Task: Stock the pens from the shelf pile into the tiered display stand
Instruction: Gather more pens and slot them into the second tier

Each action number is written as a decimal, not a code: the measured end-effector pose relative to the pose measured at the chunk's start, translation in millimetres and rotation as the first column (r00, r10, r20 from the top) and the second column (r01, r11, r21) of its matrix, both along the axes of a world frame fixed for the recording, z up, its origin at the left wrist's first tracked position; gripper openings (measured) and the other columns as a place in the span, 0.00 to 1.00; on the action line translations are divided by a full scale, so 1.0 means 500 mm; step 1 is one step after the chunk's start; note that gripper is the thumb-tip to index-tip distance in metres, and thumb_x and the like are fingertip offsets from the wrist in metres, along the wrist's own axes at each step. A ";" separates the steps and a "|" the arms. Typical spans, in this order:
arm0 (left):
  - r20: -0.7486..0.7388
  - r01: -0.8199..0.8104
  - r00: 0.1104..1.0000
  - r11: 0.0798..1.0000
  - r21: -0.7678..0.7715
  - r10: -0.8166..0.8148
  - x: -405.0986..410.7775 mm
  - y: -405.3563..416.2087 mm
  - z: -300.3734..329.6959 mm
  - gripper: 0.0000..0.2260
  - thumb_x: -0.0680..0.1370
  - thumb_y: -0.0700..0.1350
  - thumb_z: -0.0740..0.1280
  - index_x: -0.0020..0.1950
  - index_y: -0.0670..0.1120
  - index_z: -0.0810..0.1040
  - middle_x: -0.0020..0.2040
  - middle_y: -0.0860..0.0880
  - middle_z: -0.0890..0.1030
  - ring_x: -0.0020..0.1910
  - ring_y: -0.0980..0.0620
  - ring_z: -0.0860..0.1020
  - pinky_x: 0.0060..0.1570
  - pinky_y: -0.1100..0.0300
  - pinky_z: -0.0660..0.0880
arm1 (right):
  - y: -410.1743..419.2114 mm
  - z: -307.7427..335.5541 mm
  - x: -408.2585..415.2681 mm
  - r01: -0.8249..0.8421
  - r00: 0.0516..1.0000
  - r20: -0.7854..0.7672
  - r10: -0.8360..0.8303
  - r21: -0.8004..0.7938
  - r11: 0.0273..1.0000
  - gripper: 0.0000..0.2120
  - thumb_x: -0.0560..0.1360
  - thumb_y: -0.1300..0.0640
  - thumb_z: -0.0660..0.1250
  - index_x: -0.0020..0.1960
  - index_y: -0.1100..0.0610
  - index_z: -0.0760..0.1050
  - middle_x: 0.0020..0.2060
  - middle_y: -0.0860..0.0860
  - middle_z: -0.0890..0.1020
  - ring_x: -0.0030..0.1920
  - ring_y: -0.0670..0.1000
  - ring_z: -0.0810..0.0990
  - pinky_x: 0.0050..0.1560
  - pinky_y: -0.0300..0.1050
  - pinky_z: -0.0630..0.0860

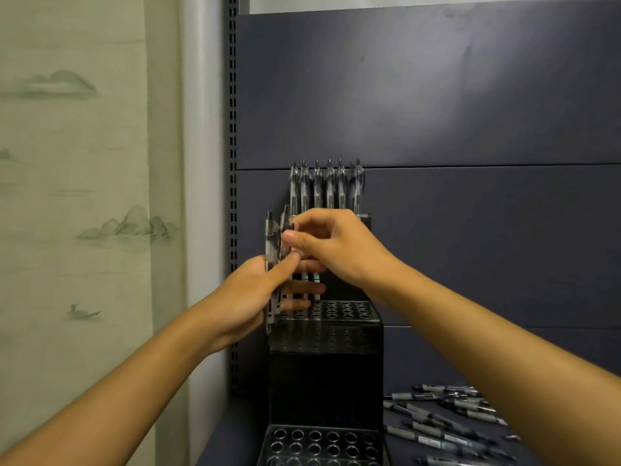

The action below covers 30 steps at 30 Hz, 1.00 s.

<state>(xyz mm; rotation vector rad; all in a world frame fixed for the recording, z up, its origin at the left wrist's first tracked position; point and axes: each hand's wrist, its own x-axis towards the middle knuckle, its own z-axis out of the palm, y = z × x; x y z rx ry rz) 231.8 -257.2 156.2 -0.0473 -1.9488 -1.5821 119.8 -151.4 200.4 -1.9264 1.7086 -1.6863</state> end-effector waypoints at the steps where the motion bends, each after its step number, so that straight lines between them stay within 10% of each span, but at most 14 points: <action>1: 0.003 0.009 1.000 1.000 0.001 -0.009 -0.001 -0.003 -0.001 0.14 0.82 0.49 0.58 0.62 0.48 0.78 0.58 0.47 0.84 0.55 0.46 0.84 0.52 0.56 0.81 | -0.001 0.004 -0.002 0.018 1.000 0.021 -0.017 -0.035 0.999 0.07 0.80 0.57 0.67 0.52 0.60 0.79 0.45 0.54 0.85 0.41 0.46 0.84 0.40 0.38 0.81; 15: -0.010 -0.320 0.945 0.926 0.202 0.328 0.024 -0.142 -0.041 0.11 0.84 0.46 0.59 0.59 0.47 0.80 0.49 0.49 0.85 0.42 0.54 0.85 0.40 0.62 0.83 | 0.027 0.023 -0.109 0.383 0.920 0.148 -0.364 -0.129 0.915 0.09 0.79 0.54 0.68 0.57 0.57 0.77 0.44 0.50 0.84 0.39 0.49 0.85 0.39 0.43 0.83; 30: 0.031 -0.374 0.927 0.917 0.140 0.373 0.027 -0.134 -0.057 0.12 0.84 0.47 0.58 0.56 0.47 0.81 0.46 0.51 0.85 0.43 0.52 0.85 0.43 0.60 0.82 | -0.011 -0.055 -0.123 0.378 0.921 0.108 -0.374 -0.021 0.926 0.09 0.79 0.53 0.69 0.57 0.56 0.78 0.44 0.50 0.85 0.40 0.47 0.86 0.40 0.43 0.84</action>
